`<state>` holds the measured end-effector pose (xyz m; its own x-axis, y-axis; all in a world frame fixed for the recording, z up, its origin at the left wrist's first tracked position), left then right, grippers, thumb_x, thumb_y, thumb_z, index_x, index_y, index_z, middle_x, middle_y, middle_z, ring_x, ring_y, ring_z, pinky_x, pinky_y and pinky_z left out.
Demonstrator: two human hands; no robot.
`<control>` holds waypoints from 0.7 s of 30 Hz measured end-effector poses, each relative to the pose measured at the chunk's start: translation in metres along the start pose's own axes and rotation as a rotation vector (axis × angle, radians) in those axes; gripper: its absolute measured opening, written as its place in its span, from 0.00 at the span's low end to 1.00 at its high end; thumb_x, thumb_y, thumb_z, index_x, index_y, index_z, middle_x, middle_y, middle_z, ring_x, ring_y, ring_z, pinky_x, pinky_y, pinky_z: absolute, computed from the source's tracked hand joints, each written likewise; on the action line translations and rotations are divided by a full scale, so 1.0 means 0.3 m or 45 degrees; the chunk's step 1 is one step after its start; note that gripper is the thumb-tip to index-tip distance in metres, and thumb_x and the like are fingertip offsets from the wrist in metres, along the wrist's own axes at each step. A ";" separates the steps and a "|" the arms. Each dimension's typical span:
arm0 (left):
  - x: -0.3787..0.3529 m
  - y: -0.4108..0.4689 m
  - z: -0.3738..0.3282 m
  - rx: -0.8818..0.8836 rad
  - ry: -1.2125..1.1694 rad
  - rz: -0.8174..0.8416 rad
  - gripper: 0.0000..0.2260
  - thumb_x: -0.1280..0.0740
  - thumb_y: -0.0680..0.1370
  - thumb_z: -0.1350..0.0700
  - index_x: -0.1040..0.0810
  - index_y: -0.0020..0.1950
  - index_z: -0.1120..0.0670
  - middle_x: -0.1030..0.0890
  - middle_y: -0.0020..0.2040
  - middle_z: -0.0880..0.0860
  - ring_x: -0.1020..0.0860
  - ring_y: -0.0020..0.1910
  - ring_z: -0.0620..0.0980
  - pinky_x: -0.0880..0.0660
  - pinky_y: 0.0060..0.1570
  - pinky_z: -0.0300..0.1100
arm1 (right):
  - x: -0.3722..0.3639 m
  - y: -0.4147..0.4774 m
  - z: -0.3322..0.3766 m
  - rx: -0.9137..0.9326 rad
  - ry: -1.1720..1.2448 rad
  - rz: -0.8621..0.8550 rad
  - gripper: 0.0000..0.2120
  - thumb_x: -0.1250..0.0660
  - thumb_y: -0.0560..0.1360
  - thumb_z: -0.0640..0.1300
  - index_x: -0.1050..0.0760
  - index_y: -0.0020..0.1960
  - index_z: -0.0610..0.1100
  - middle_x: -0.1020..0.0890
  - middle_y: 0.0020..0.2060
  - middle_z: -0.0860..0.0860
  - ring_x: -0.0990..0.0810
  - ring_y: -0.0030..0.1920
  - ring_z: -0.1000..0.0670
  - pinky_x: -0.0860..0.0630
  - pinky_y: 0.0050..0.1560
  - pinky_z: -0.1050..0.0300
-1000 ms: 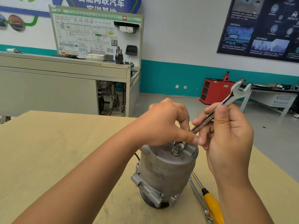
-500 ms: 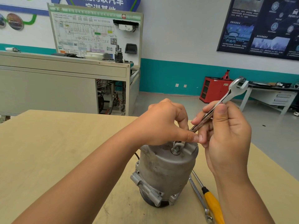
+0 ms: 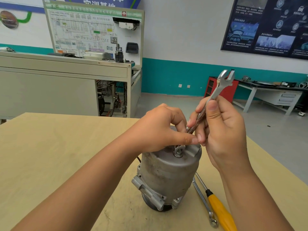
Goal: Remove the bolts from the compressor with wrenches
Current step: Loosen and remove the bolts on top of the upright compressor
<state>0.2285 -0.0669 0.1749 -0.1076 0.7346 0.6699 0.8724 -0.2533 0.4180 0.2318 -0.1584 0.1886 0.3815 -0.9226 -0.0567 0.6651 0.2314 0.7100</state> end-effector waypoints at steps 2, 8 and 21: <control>0.000 -0.001 0.002 -0.017 -0.003 0.005 0.11 0.25 0.67 0.48 0.24 0.28 0.46 0.24 0.37 0.39 0.28 0.48 0.39 0.30 0.51 0.42 | -0.004 0.008 -0.012 -0.046 0.024 0.027 0.13 0.43 0.75 0.54 0.28 0.39 0.48 0.20 0.28 0.49 0.32 0.19 0.56 0.34 0.21 0.68; -0.002 0.000 0.027 -0.029 -0.116 0.185 0.08 0.27 0.70 0.55 0.16 0.44 0.58 0.23 0.41 0.39 0.25 0.47 0.35 0.33 0.55 0.29 | -0.037 0.033 -0.049 -0.196 -0.047 0.108 0.14 0.47 0.78 0.50 0.29 0.39 0.48 0.25 0.25 0.51 0.35 0.20 0.56 0.37 0.22 0.67; 0.023 -0.039 0.003 -0.121 -0.261 0.050 0.10 0.25 0.69 0.60 0.22 0.33 0.48 0.22 0.38 0.45 0.25 0.45 0.33 0.33 0.46 0.23 | -0.122 0.015 0.044 -0.064 -0.350 0.326 0.04 0.37 0.74 0.45 0.24 0.42 0.49 0.21 0.32 0.48 0.27 0.24 0.57 0.28 0.27 0.64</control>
<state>0.2181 -0.0583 0.1740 0.0334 0.8330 0.5523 0.8241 -0.3356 0.4563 0.2121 -0.1276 0.2031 0.3573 -0.8799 0.3133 0.6041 0.4735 0.6410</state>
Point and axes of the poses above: each hand's wrist, its own y-axis towards the middle knuckle, its own x-axis out of the back of the hand, z = x × y, the point moved 10 cm from there along y, towards the middle knuckle
